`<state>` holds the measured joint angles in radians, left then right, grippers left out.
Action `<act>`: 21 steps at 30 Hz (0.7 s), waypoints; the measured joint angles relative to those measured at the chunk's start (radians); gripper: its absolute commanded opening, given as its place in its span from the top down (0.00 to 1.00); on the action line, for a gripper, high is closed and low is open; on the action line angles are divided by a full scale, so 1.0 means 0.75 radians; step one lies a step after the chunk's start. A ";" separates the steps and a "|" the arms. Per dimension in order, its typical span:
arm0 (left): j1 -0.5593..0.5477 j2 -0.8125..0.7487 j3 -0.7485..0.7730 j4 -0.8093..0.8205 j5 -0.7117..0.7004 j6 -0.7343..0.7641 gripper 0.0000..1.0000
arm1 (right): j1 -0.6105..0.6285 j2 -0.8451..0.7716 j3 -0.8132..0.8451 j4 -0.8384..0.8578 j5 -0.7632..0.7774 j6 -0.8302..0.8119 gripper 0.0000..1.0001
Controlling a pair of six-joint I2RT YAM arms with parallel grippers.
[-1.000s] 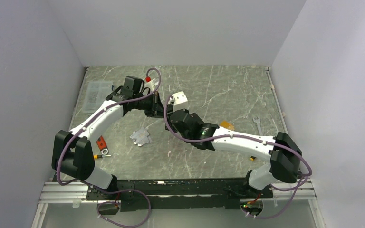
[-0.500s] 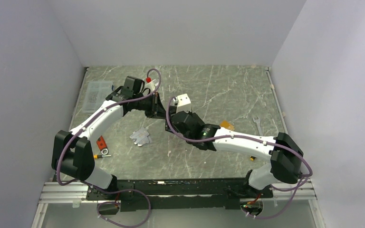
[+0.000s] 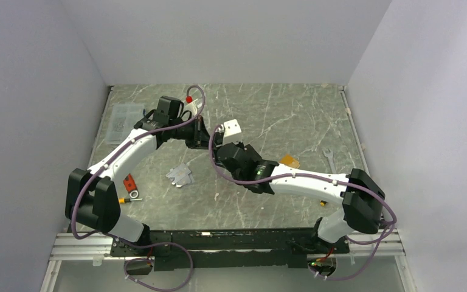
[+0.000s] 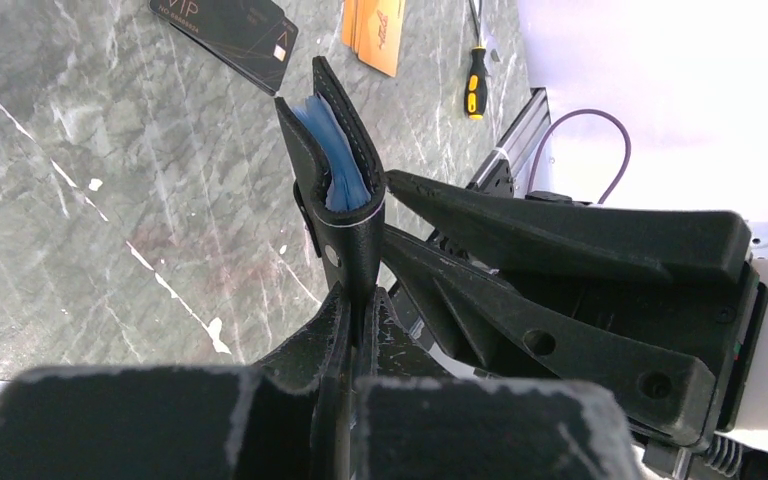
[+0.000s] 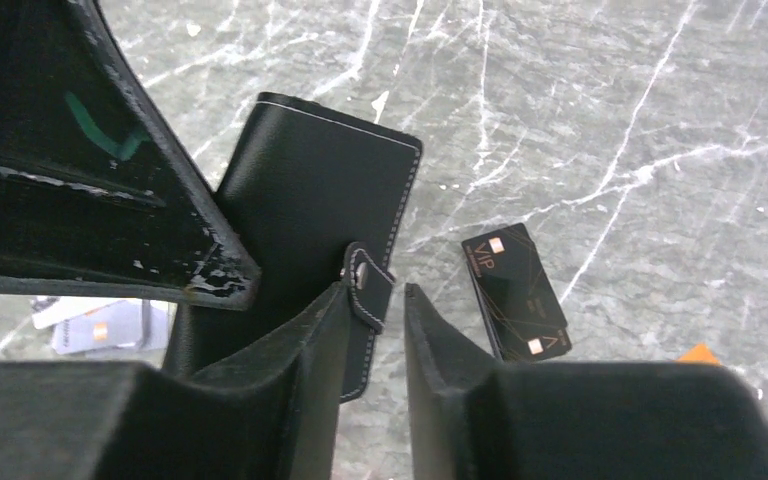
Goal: Put the credit cards into the card holder
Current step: Open the card holder at the center of the board.
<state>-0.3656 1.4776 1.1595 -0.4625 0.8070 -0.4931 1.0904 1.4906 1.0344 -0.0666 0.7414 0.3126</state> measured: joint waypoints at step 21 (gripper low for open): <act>0.021 -0.009 -0.014 0.084 0.008 -0.028 1.00 | 0.030 0.076 0.000 0.198 0.134 -0.088 1.00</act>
<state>-0.3500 1.4708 1.1492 -0.3992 0.8131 -0.5140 1.1130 1.5475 1.0344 0.0822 0.8421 0.2466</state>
